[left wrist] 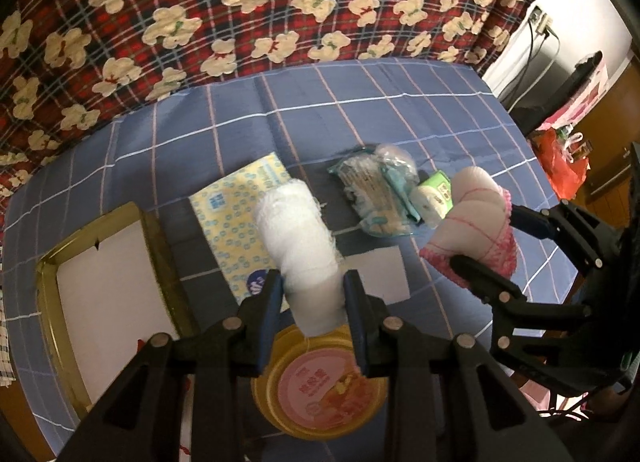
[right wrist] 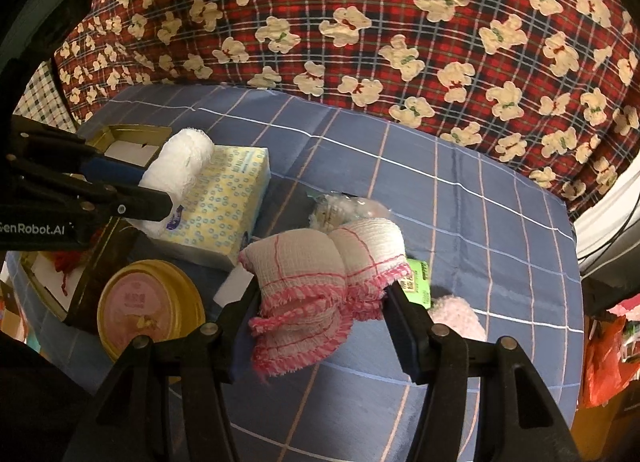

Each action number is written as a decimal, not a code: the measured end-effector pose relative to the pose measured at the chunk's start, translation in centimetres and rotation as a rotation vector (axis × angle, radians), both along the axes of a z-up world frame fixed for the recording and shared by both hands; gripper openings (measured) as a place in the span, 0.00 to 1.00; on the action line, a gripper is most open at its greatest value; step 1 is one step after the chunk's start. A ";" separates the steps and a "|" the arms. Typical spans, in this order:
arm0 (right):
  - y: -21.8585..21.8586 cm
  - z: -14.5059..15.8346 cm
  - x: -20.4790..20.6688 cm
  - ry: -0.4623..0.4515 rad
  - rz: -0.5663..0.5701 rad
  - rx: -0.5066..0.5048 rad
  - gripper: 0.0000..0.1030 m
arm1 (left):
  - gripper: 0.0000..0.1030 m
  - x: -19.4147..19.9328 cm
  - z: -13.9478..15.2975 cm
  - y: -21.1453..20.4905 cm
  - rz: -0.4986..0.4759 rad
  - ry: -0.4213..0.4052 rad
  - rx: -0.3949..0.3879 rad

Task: Organize soft objects

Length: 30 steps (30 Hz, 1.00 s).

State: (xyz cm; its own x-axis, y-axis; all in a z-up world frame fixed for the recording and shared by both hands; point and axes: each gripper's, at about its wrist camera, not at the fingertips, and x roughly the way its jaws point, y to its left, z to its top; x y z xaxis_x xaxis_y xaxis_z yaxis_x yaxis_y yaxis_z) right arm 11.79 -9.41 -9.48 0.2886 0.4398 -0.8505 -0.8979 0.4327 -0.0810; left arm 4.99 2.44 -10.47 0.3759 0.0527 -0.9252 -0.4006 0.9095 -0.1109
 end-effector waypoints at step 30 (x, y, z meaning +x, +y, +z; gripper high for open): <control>5.8 -0.7 -2.9 0.007 0.121 -0.008 0.58 | 0.29 -4.0 -0.1 5.1 0.119 -0.001 -0.016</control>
